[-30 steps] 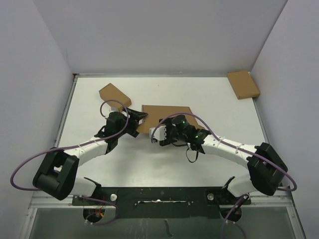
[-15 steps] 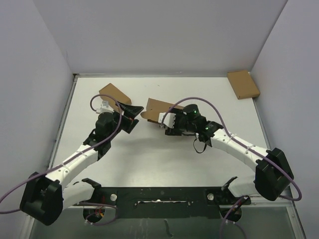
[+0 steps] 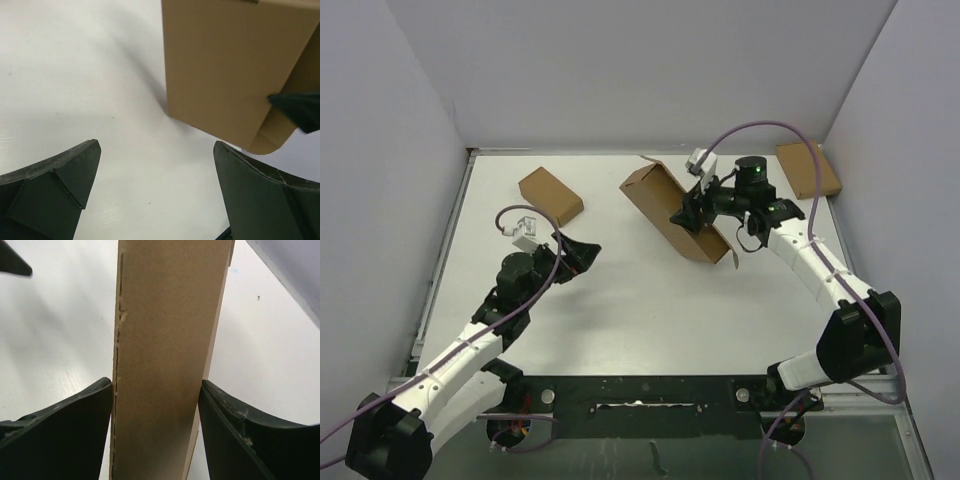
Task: Fold the paper box
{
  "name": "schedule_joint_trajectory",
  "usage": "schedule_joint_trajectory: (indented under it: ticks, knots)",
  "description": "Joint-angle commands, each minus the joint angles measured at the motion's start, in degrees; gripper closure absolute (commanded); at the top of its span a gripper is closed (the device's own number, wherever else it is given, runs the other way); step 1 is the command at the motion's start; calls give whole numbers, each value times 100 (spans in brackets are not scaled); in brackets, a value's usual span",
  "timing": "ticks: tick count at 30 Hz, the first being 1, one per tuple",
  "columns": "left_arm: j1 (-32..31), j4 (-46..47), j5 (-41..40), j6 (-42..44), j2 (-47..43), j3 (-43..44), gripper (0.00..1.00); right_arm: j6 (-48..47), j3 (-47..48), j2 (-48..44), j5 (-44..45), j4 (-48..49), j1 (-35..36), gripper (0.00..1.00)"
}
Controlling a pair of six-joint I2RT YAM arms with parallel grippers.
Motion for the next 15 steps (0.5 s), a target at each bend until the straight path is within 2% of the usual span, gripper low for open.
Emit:
schedule_joint_trajectory:
  ticks: [1,5,8,12,15]
  knots:
    - [-11,147,161,566,-267,-225,2,1651,510,381,-1328,179,-405,54]
    - [-11,153,365,545,-248,-358,2,3005,416,805,-2078,799,-771,54]
    - [-13,78,444,592,-273,-395,2,4082,193,1068,-2510,1619,-952,55]
    - [-19,61,463,566,-386,-511,2,5521,-334,1388,-2845,2824,-1166,54]
    - [-19,58,434,561,-432,-550,2,6063,-639,1616,-2886,3310,-1244,54]
